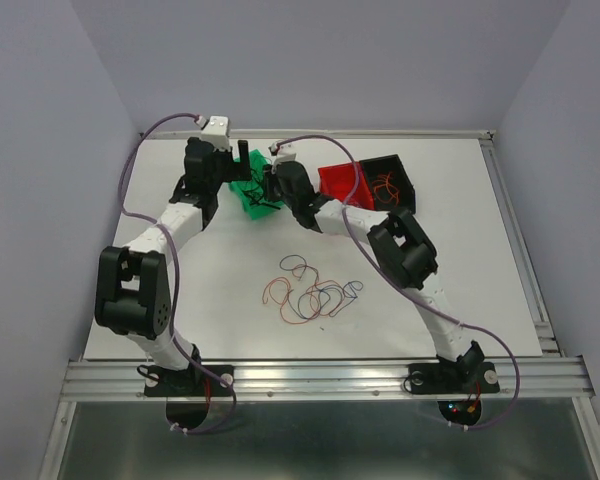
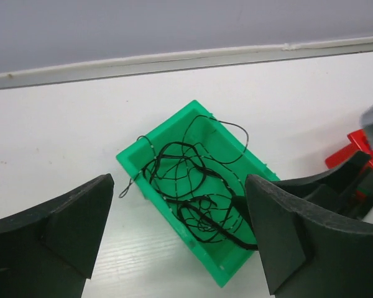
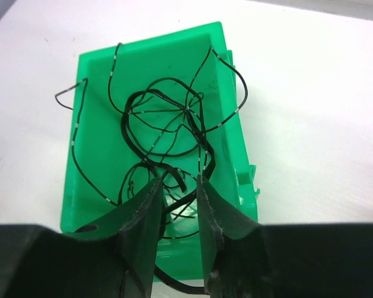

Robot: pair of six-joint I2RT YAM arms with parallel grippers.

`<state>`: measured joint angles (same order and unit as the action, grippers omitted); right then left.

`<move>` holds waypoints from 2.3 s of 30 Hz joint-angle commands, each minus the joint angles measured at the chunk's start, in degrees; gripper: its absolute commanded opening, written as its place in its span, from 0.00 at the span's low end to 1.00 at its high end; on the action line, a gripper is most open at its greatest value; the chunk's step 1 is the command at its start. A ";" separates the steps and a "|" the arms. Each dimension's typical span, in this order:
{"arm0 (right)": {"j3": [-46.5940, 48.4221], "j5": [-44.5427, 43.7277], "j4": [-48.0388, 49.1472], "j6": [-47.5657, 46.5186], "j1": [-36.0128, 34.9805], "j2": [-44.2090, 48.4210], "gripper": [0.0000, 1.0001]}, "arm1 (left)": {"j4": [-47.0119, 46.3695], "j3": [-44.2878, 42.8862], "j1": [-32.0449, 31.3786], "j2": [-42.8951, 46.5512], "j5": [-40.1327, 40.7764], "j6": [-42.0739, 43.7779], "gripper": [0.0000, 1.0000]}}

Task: Untangle the cables

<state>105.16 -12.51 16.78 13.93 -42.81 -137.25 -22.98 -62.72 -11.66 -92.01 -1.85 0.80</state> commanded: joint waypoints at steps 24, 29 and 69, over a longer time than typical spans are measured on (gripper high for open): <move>-20.25 -2.87 18.73 2.15 -0.52 16.57 0.43 | 4.26 -8.82 18.69 -15.83 -31.37 -17.66 0.71; -23.07 -3.66 20.66 1.54 -0.52 18.33 0.43 | 4.26 -9.62 19.22 -17.77 -31.73 -17.67 0.61; -34.50 -3.57 27.87 0.83 -0.52 25.10 0.43 | 15.33 -15.06 13.68 -18.56 -20.39 29.34 0.60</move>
<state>72.20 -15.46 40.75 15.22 -42.85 -115.44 -5.30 -76.44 2.68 -111.15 -20.01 28.05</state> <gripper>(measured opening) 0.429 0.620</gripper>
